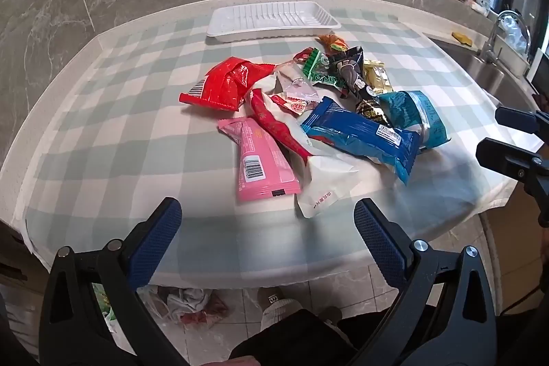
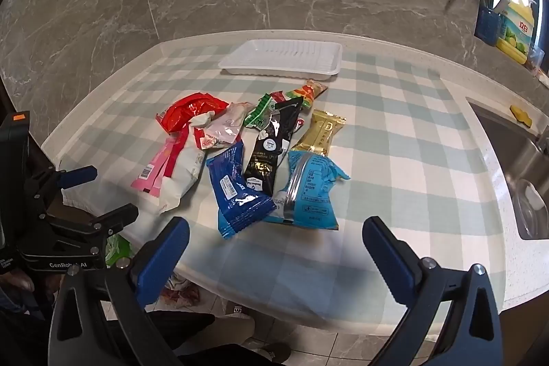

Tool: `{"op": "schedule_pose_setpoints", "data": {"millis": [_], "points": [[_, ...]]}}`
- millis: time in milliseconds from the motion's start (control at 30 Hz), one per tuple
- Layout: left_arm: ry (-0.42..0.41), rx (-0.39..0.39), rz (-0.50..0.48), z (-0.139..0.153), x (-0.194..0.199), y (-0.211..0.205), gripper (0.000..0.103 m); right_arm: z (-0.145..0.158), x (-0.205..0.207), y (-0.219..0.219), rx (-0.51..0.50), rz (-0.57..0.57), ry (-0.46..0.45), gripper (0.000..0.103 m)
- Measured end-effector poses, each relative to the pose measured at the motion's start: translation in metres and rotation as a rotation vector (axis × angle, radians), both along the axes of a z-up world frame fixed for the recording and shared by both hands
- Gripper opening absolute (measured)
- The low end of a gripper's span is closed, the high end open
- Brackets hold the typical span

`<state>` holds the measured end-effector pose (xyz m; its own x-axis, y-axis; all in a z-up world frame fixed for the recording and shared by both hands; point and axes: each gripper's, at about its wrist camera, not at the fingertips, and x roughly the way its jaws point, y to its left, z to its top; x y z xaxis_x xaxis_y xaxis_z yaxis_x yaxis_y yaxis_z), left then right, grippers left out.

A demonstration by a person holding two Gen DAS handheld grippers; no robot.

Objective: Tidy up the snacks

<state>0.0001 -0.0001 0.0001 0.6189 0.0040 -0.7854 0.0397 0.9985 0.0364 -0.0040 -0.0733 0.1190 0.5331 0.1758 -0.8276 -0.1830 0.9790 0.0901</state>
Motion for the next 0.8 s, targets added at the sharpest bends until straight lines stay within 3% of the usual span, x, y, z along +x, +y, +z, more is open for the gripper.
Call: {"op": "schedule_pose_setpoints", "data": {"millis": [800], "points": [[0.000, -0.002, -0.003, 0.0019, 0.0031, -0.0028, 0.101, -0.0026, 0.0029, -0.0054, 0.014, -0.003, 0.015, 0.103]]}}
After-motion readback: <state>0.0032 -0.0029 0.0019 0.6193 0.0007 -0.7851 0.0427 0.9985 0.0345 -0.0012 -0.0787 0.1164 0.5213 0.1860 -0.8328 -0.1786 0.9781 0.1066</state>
